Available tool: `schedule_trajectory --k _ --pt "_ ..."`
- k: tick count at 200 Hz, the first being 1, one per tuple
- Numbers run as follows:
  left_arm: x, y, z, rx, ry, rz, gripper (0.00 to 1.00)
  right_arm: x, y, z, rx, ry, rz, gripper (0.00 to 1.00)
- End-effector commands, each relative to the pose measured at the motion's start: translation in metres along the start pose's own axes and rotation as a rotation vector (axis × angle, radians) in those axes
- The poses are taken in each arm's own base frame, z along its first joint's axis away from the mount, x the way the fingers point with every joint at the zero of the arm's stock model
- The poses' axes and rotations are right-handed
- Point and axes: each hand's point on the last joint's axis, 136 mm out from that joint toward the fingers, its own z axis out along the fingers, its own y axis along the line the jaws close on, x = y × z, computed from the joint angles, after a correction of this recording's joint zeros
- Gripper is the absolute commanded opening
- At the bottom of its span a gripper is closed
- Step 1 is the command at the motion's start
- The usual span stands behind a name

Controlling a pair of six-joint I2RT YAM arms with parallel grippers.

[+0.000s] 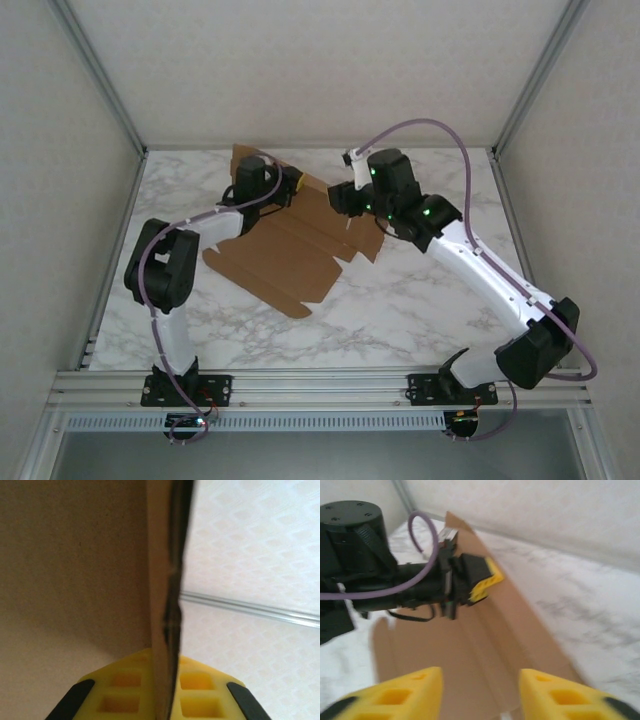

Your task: Fold the paper box

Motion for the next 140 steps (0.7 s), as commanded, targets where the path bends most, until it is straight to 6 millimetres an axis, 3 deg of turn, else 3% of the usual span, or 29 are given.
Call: schedule_trajectory --k 1,15,28,50,84,121,140 --pt "-0.013 -0.058 -0.024 0.213 -0.101 0.009 0.0 0.057 0.021 0.018 -0.107 0.145 0.174 0.34" --pt "-0.014 -0.059 -0.028 0.238 -0.116 0.009 0.0 0.083 0.024 0.022 -0.089 0.202 0.184 0.22" --pt "-0.015 -0.06 -0.032 0.251 -0.132 0.013 0.0 0.111 0.04 0.028 -0.089 0.246 0.141 0.12" --pt "-0.016 -0.064 -0.042 0.273 -0.17 0.027 0.0 0.146 0.042 0.043 -0.058 0.286 0.153 0.0" --pt "-0.017 -0.066 -0.058 0.27 -0.26 0.065 0.0 0.196 0.044 0.076 -0.053 0.378 0.188 0.0" --pt "-0.022 -0.039 -0.069 0.185 -0.356 0.088 0.0 0.233 0.048 0.107 -0.045 0.466 0.191 0.0" --pt "-0.025 -0.027 -0.081 0.182 -0.404 0.065 0.0 0.257 0.028 0.117 0.056 0.515 0.174 0.0"
